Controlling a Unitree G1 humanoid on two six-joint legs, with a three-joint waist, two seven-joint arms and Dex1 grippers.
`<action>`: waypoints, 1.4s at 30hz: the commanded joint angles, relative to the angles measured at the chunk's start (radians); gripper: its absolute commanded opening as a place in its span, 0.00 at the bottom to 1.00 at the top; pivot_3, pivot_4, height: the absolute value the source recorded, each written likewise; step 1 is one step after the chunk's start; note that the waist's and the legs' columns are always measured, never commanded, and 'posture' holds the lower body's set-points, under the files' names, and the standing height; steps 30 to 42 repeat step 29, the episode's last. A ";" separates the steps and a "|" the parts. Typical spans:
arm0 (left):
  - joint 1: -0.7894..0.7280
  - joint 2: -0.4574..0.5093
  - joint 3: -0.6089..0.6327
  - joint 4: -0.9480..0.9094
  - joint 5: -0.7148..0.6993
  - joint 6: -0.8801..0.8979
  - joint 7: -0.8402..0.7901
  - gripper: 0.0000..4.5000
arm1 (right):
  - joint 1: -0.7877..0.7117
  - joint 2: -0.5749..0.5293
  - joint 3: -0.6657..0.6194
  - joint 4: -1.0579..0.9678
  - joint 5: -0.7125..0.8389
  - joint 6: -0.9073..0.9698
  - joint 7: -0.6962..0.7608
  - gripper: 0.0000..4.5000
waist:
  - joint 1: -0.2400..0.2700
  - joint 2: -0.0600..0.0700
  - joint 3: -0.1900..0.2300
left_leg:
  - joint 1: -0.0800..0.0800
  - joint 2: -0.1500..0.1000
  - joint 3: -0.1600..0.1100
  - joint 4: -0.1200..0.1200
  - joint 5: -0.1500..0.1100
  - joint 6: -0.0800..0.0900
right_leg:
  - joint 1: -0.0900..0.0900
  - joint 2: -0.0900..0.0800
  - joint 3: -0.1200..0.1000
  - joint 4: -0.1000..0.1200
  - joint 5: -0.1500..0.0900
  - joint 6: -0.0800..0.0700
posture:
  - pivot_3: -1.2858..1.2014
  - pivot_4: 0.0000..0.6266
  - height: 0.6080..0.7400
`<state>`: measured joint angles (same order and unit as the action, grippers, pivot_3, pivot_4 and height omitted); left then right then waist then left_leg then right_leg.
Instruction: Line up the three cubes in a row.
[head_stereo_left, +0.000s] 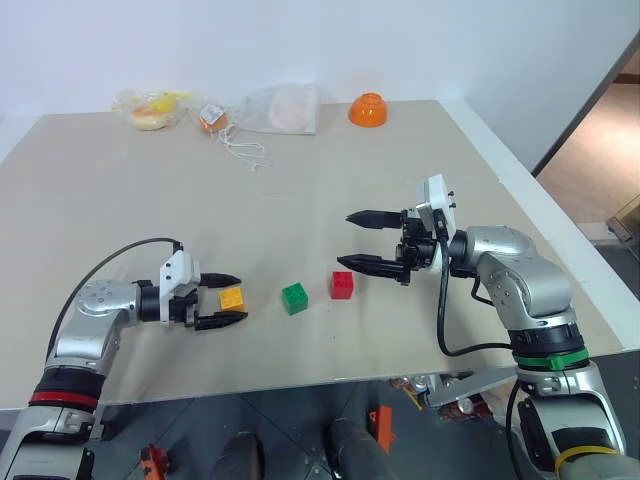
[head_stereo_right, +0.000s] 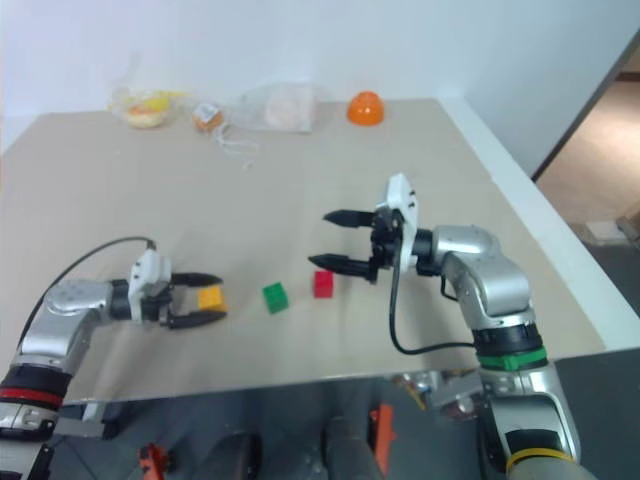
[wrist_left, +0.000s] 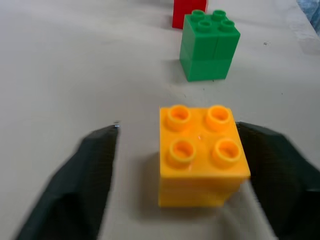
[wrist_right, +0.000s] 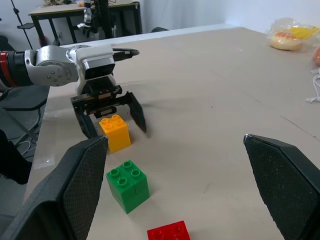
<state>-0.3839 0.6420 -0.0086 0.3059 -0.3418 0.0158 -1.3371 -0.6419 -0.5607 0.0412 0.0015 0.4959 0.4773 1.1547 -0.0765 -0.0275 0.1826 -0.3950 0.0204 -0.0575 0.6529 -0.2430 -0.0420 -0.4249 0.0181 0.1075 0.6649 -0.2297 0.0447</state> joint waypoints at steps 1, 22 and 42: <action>0.001 0.005 0.006 -0.007 0.009 -0.031 0.001 0.99 | -0.009 -0.008 -0.016 -0.040 0.016 -0.003 0.002 1.00 | -0.001 0.000 0.000 | 0.000 0.000 0.000 0.000 0.000 0.000 | 0.000 0.000 0.000 0.000 0.000 0.000 | 0.52 0.24 1.00; 0.402 0.040 0.611 -0.418 -0.305 0.567 0.630 0.99 | 0.153 -0.029 -0.167 0.069 -0.002 -0.021 -0.163 1.00 | 0.004 -0.002 0.000 | 0.000 0.004 0.000 0.001 0.000 0.001 | 0.002 -0.002 -0.006 0.000 -0.002 -0.002 | 0.52 0.24 1.00; 0.581 -0.066 0.639 -0.584 -0.324 0.584 0.727 0.99 | 0.295 -0.031 -0.219 0.024 0.016 0.009 -0.223 1.00 | 0.001 -0.002 0.000 | 0.000 0.001 0.003 0.000 -0.003 -0.001 | 0.000 -0.006 -0.004 0.000 -0.004 -0.002 | 0.52 0.24 1.00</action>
